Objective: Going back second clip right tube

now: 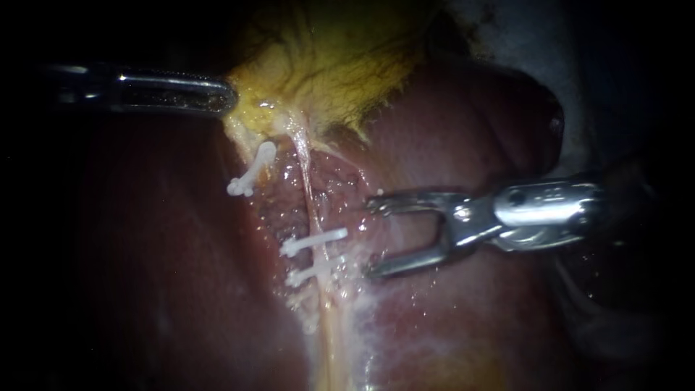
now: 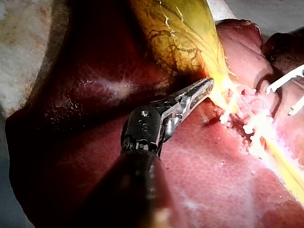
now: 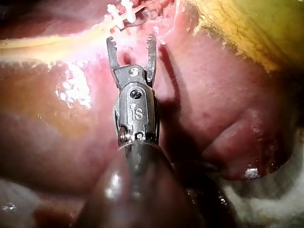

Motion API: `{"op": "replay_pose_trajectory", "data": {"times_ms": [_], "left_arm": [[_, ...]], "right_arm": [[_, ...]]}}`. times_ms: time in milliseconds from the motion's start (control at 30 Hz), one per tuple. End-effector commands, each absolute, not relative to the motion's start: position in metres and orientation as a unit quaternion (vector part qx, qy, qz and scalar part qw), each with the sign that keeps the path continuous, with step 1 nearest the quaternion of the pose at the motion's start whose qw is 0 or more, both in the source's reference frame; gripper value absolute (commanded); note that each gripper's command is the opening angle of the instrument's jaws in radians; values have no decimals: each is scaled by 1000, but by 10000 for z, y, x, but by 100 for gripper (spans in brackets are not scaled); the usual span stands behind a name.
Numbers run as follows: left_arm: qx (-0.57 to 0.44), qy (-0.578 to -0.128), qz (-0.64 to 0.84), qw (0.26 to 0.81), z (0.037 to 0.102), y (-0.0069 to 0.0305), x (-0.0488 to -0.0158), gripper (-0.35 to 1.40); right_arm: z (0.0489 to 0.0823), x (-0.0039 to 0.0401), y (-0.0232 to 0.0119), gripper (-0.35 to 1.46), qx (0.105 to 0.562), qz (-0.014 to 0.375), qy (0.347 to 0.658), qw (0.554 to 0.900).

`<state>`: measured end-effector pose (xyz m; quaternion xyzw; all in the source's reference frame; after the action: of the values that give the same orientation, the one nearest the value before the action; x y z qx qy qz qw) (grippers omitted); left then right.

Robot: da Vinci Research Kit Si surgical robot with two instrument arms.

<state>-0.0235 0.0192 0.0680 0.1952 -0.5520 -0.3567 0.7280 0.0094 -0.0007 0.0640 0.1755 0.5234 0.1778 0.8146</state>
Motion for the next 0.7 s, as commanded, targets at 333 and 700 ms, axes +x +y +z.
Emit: {"op": "replay_pose_trajectory", "data": {"times_ms": [333, 700], "left_arm": [[195, -552, -357, 728, 680, 191, -236, -35], [187, -554, -355, 729, 707, 180, -264, -35]], "right_arm": [[602, 64, 8, 60, 158, 171, 522, 820], [602, 59, 6, 61, 160, 169, 523, 820]]}}
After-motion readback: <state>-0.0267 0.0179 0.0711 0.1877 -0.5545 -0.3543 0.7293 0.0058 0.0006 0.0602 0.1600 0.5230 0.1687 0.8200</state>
